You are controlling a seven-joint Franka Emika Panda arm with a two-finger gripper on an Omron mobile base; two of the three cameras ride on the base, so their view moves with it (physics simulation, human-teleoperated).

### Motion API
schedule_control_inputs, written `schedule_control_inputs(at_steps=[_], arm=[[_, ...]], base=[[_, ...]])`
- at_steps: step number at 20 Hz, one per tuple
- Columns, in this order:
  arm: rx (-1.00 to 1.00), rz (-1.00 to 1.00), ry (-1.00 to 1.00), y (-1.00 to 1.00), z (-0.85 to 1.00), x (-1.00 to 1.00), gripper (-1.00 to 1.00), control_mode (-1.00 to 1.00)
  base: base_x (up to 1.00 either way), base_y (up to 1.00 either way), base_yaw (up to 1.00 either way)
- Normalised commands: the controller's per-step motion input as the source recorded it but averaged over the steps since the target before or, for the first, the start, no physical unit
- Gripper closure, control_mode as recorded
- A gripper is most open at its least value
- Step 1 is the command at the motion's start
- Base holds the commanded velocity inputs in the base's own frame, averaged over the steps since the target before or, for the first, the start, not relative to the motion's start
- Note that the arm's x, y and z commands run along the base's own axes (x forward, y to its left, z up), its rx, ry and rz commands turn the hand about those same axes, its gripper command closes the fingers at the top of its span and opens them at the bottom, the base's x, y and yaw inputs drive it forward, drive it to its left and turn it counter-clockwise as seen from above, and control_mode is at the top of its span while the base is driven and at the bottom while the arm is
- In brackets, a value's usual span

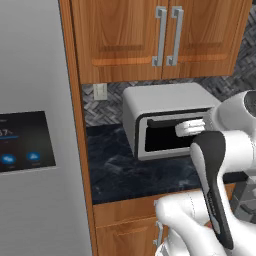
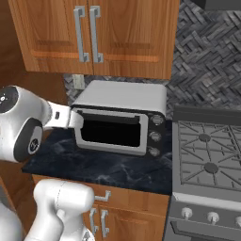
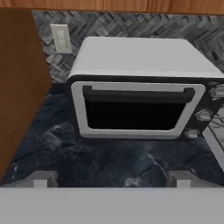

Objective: Navigate to the coffee machine.

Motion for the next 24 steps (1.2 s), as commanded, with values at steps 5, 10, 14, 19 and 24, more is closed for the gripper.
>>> schedule_control_inputs(at_steps=[5,10,14,19,24], arm=[[0.00,-0.01,-0.22,-0.05,0.08,-0.16,-1.00,1.00],[0.00,0.00,0.00,0.00,0.00,0.00,-1.00,1.00],[0.00,0.00,0.00,0.00,0.00,0.00,-1.00,1.00],[0.00,0.00,0.00,0.00,0.00,0.00,-1.00,1.00],[0.00,0.00,0.00,0.00,0.00,0.00,-1.00,1.00]], base=[[-0.35,-0.27,-0.02],[-0.34,-0.98,-0.21],[-0.19,-0.84,-0.54],[0.00,-0.32,-0.88],[0.00,-0.19,-0.94]])
